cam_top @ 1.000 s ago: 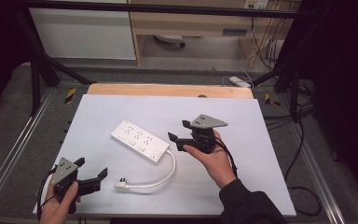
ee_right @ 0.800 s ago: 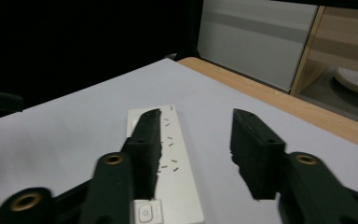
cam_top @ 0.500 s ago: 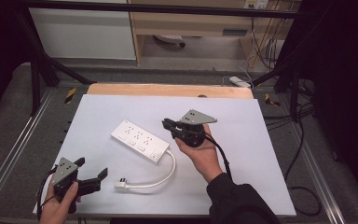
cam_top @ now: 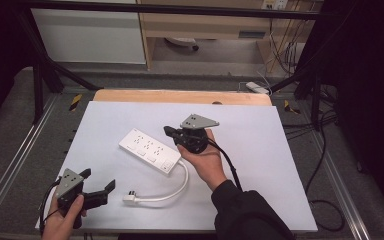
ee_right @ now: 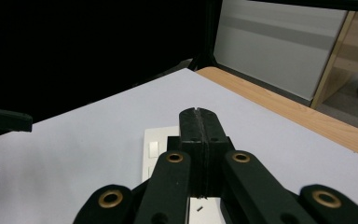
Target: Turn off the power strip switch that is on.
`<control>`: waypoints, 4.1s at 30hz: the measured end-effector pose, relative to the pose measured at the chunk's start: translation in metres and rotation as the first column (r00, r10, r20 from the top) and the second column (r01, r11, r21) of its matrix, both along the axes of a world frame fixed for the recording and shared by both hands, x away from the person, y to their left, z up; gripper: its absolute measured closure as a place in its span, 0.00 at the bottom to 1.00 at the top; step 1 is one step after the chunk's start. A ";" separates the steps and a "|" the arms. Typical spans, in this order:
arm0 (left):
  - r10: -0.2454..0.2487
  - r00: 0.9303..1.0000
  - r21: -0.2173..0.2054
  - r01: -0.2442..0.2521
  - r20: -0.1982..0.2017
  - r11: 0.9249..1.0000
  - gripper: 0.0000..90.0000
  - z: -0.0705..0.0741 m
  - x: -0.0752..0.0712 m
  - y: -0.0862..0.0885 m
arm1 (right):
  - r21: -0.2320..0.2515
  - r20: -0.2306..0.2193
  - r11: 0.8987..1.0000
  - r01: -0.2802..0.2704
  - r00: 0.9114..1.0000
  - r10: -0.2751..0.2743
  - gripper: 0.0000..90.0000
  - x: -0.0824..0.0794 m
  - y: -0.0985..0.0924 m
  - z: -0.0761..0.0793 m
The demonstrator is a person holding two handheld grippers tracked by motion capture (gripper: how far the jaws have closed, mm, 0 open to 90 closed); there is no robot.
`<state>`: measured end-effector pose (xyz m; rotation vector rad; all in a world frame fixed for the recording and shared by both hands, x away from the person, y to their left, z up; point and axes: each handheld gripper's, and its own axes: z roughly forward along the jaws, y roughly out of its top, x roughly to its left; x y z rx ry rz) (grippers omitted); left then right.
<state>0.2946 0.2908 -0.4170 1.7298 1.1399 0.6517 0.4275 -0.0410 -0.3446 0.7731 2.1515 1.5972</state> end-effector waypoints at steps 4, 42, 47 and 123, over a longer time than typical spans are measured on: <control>0.002 1.000 -0.003 -0.002 0.001 1.000 0.06 0.000 0.000 0.001 | -0.010 -0.007 1.000 -0.008 1.000 0.008 1.00 0.006 0.010 -0.002; 0.006 1.000 -0.012 -0.006 -0.002 1.000 0.06 0.002 0.001 0.004 | -0.079 -0.058 0.996 -0.046 0.997 0.041 1.00 0.034 0.064 -0.028; 0.004 1.000 -0.010 -0.004 -0.002 1.000 0.06 0.001 0.001 0.004 | -0.079 -0.063 0.996 -0.048 0.997 0.043 1.00 0.036 0.069 -0.029; -0.001 1.000 0.002 0.001 -0.004 1.000 0.06 0.001 0.002 0.003 | -0.151 -0.163 0.984 -0.099 0.984 0.074 1.00 0.044 0.118 -0.070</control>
